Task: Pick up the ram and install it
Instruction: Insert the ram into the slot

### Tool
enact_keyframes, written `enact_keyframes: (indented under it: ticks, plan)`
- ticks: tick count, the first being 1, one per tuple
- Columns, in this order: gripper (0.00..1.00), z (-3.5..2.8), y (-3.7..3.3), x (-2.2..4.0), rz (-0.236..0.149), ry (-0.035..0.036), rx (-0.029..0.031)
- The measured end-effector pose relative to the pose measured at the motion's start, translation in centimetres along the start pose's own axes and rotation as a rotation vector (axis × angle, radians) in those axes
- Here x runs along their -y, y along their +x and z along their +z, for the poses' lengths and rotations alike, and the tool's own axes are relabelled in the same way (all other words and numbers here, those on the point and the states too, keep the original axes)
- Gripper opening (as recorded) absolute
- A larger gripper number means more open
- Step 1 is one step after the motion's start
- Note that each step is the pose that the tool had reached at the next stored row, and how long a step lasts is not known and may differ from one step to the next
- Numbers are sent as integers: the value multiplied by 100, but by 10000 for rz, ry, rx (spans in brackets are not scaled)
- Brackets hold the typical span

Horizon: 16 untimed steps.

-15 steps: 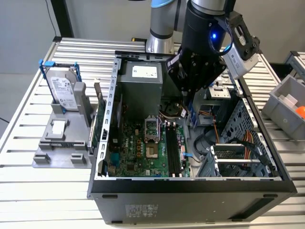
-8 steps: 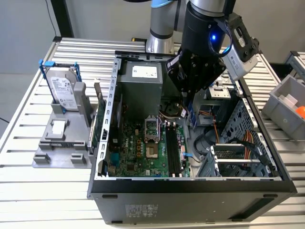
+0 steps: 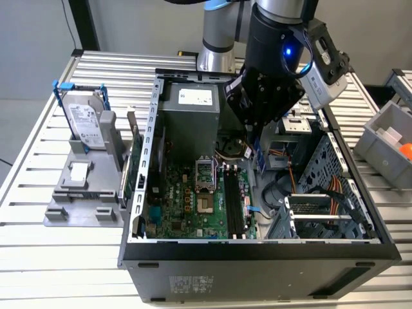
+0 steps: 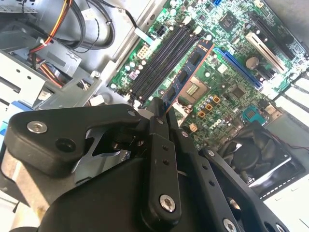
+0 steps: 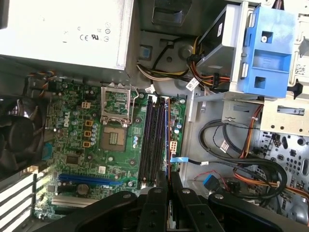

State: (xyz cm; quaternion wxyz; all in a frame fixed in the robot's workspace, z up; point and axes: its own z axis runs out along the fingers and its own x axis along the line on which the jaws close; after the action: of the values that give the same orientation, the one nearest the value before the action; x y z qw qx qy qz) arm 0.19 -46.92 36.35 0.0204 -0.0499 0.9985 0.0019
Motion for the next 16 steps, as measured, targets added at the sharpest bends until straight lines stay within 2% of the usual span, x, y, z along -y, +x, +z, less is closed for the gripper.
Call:
enact_keyframes:
  ticks: [9,16]
  plan:
    - [0,47,2,0,21,3,-2]
    - [0,82,4,0,287,12,-13]
